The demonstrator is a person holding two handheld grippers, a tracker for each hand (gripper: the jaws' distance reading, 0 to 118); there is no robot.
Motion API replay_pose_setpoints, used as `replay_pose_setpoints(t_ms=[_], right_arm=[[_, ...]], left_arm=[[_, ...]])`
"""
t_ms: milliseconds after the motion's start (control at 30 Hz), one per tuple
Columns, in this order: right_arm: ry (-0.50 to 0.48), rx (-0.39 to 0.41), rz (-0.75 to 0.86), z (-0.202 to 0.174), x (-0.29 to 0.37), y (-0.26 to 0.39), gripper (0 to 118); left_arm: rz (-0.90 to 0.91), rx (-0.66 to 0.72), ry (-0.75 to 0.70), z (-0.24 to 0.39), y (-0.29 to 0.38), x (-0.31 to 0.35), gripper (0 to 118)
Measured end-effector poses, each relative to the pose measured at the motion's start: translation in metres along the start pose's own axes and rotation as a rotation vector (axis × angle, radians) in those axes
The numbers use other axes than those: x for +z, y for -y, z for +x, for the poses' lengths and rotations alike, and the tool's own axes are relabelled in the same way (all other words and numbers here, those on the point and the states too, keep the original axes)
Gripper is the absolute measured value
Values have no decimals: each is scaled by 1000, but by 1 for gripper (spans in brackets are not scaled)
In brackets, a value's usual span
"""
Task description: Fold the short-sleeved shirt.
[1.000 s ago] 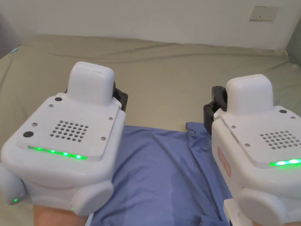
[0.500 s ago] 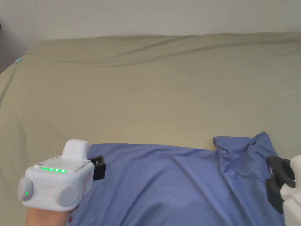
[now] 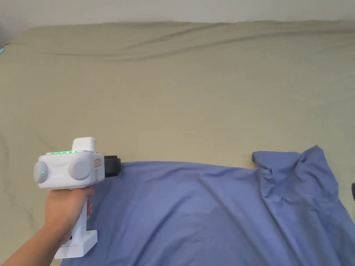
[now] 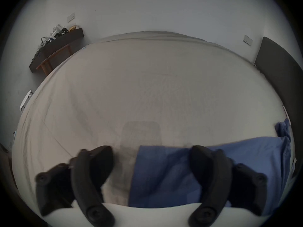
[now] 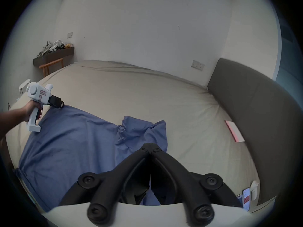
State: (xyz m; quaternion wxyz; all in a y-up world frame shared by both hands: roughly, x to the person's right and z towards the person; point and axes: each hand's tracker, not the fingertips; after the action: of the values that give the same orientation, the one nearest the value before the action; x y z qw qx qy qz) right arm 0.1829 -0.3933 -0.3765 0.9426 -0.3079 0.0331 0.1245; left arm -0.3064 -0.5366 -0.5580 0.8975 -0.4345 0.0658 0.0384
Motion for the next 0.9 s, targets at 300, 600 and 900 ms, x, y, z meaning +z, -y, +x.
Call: replay_pose_setpoints(t_ms=[300, 600, 900], right_arm=[[10, -27, -26, 27, -27, -30, 19], [-81, -98, -327, 59, -124, -19, 85], [-51, -155, -531, 58, -198, 37, 105]], left_arm=[[118, -213, -5, 20, 7, 62, 2], [313, -278, -8, 12, 33, 186, 2], [276, -333, -30, 4, 78, 204, 2]])
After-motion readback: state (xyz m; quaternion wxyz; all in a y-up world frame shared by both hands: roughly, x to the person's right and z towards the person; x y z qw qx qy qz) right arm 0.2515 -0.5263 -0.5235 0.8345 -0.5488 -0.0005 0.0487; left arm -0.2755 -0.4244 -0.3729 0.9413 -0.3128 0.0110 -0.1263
